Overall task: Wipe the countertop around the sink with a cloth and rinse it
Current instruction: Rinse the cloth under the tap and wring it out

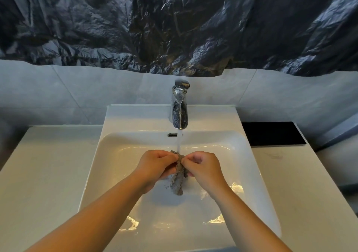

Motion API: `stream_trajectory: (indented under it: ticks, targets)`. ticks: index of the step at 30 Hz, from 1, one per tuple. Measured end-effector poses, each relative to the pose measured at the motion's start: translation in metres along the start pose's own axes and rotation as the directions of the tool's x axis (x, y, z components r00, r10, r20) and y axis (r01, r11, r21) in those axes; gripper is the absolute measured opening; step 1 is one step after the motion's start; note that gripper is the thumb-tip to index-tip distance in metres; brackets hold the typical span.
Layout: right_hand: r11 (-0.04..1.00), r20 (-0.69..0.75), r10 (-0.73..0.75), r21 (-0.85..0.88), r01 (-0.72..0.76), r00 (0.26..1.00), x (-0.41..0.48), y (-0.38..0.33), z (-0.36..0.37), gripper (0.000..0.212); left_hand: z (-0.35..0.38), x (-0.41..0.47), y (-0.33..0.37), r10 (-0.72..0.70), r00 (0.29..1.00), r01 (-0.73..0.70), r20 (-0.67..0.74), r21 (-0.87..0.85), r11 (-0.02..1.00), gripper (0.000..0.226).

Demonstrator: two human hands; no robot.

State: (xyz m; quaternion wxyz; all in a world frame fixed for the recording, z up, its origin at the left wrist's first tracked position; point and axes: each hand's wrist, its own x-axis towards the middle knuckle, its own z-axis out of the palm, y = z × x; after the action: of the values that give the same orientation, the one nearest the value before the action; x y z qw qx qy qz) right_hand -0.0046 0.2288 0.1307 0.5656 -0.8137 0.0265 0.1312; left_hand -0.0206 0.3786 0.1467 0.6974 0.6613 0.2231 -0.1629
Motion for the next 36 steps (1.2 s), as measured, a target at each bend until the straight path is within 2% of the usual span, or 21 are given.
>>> stream_trajectory:
  ticks: [4, 6, 8, 10, 12, 13, 15, 16, 18, 20, 21, 22, 24, 26, 27, 28, 29, 31, 32, 34, 36]
  targets:
    - [0.999, -0.004, -0.018, -0.05, 0.018, 1.0, 0.003, 0.002, -0.002, 0.006, -0.002, 0.003, 0.001, 0.048, 0.997, -0.043, -0.064, 0.079, 0.996, 0.016]
    - [0.998, -0.059, -0.009, -0.069, 0.005, 0.998, 0.007, 0.004, -0.006, 0.006, -0.008, 0.005, 0.005, 0.058, 0.994, -0.054, -0.096, 0.051, 0.997, 0.017]
    - [0.992, -0.089, 0.11, 0.072, -0.103, 0.99, 0.012, 0.004, -0.014, 0.008, -0.019, 0.007, 0.008, 0.026, 0.995, -0.028, -0.099, -0.019, 0.999, 0.017]
    - [0.889, 0.018, 0.271, 0.378, -0.258, 0.962, 0.016, 0.002, -0.021, 0.015, -0.03, 0.01, 0.006, -0.037, 0.997, 0.024, -0.062, -0.213, 0.977, 0.022]
    - [0.715, 0.131, 0.329, 0.613, -0.337, 0.935, 0.015, 0.002, -0.026, 0.019, -0.041, 0.014, 0.003, -0.092, 0.996, 0.07, -0.019, -0.496, 0.865, 0.026]
    - [0.628, 0.143, 0.346, 0.699, -0.342, 0.927, 0.016, 0.004, -0.029, 0.018, -0.048, 0.017, 0.001, -0.107, 0.994, 0.069, -0.031, -0.583, 0.81, 0.027]
    - [0.492, 0.112, 0.391, 0.814, -0.311, 0.913, 0.016, 0.007, -0.036, 0.017, -0.061, 0.022, 0.001, -0.136, 0.988, 0.051, -0.079, -0.66, 0.749, 0.028]
    - [0.464, 0.091, 0.403, 0.837, -0.29, 0.91, 0.017, 0.01, -0.04, 0.016, -0.068, 0.025, -0.001, -0.149, 0.982, 0.037, -0.116, -0.655, 0.755, 0.028]
    - [0.497, 0.082, 0.377, 0.822, -0.277, 0.922, 0.018, 0.014, -0.046, 0.016, -0.078, 0.029, -0.005, -0.147, 0.964, 0.02, -0.22, -0.495, 0.869, 0.027]
    - [0.599, 0.123, 0.308, 0.745, -0.293, 0.943, 0.018, 0.014, -0.046, 0.019, -0.082, 0.034, -0.013, -0.09, 0.949, 0.043, -0.303, -0.159, 0.986, 0.023]
    - [0.649, 0.143, 0.272, 0.702, -0.291, 0.952, 0.018, 0.012, -0.044, 0.019, -0.081, 0.033, -0.015, -0.046, 0.947, 0.061, -0.318, 0.036, 0.997, 0.021]
    - [0.684, 0.157, 0.241, 0.673, -0.283, 0.958, 0.018, 0.008, -0.04, 0.016, -0.078, 0.033, -0.018, 0.011, 0.95, 0.067, -0.311, 0.238, 0.969, 0.02]
    - [0.721, 0.167, 0.192, 0.644, -0.254, 0.967, 0.02, -0.004, -0.032, 0.01, -0.07, 0.03, -0.024, 0.131, 0.968, 0.014, -0.212, 0.57, 0.821, 0.028]
    - [0.75, 0.175, 0.152, 0.62, -0.229, 0.973, 0.023, -0.014, -0.024, 0.01, -0.063, 0.03, -0.033, 0.203, 0.978, -0.097, -0.041, 0.775, 0.625, 0.069]
    - [0.764, 0.18, 0.138, 0.607, -0.22, 0.974, 0.025, -0.018, -0.021, 0.011, -0.059, 0.028, -0.035, 0.171, 0.985, -0.116, 0.026, 0.832, 0.543, 0.083]
    - [0.775, 0.183, 0.126, 0.595, -0.212, 0.975, 0.026, -0.021, -0.018, 0.011, -0.057, 0.029, -0.037, 0.121, 0.989, -0.132, 0.081, 0.844, 0.52, 0.09]
    - [0.781, 0.182, 0.119, 0.59, -0.205, 0.976, 0.028, -0.024, -0.017, 0.011, -0.056, 0.029, -0.037, 0.051, 0.99, -0.136, 0.129, 0.83, 0.541, 0.09]
    - [0.782, 0.175, 0.12, 0.59, -0.202, 0.977, 0.031, -0.027, -0.016, 0.011, -0.054, 0.028, -0.035, -0.066, 0.98, -0.103, 0.186, 0.767, 0.633, 0.085]
    - [0.784, 0.167, 0.127, 0.586, -0.202, 0.978, 0.032, -0.026, -0.016, 0.011, -0.054, 0.029, -0.036, -0.077, 0.976, -0.101, 0.203, 0.74, 0.665, 0.081]
    - [0.811, 0.111, 0.134, 0.559, -0.173, 0.985, 0.034, -0.022, -0.015, 0.012, -0.051, 0.027, -0.038, -0.006, 0.983, -0.12, 0.183, 0.664, 0.738, 0.062]
    - [0.904, -0.024, 0.101, 0.419, -0.081, 0.995, 0.035, -0.014, -0.014, 0.01, -0.051, 0.027, -0.041, 0.064, 0.995, -0.093, 0.076, 0.495, 0.864, 0.048]
